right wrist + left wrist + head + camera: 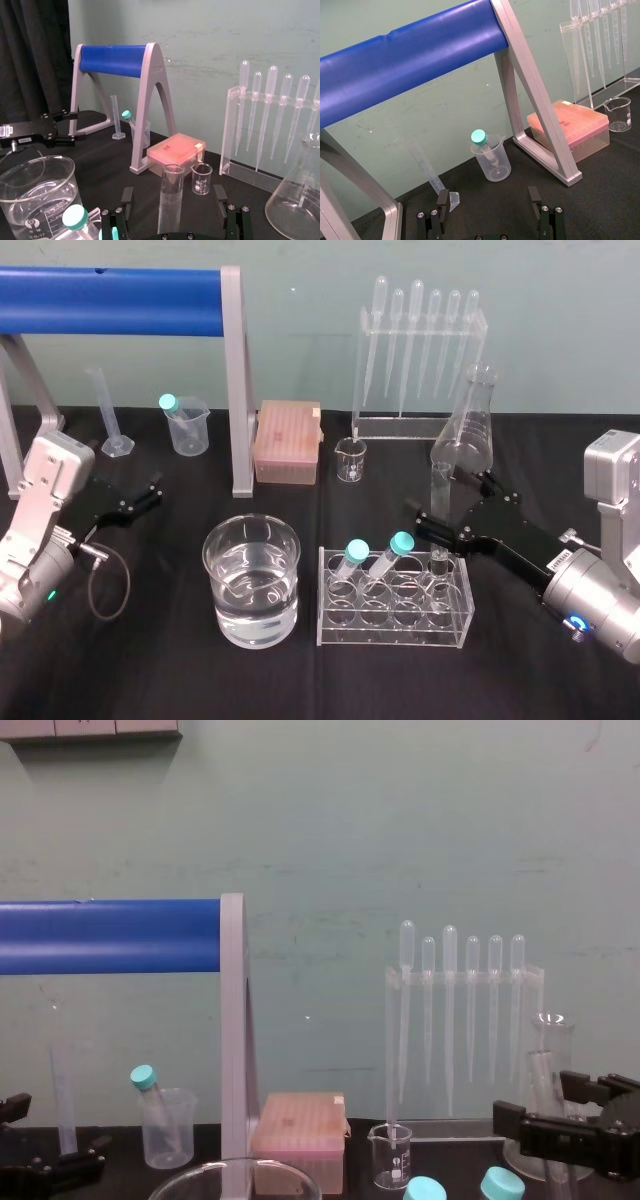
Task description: Hold the test tube with one hand and immerse one end into the beaker, then return it to the test tube rack.
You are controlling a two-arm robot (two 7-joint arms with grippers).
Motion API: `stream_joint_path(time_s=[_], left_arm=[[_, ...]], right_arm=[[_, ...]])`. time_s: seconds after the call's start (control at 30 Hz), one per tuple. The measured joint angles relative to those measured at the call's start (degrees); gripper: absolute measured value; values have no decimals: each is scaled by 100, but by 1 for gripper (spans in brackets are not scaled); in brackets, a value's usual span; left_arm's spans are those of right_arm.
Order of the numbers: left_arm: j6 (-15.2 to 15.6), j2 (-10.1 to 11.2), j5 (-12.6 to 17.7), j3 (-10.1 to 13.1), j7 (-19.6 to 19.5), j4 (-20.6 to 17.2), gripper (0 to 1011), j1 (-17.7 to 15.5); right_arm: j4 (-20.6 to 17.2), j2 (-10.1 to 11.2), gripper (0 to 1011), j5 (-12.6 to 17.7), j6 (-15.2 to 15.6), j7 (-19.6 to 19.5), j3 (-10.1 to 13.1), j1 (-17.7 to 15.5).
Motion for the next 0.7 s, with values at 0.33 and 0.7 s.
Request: stream_joint_path(time_s=[0.33,0.7], left_arm=[[0,0,0,0,0,0,1000,0],[0,0,0,0,0,0,1000,0]], right_arm=[[36,-64,1002,-16,126,29,88,-35],[120,-107,1002,-49,158,138,54,39]])
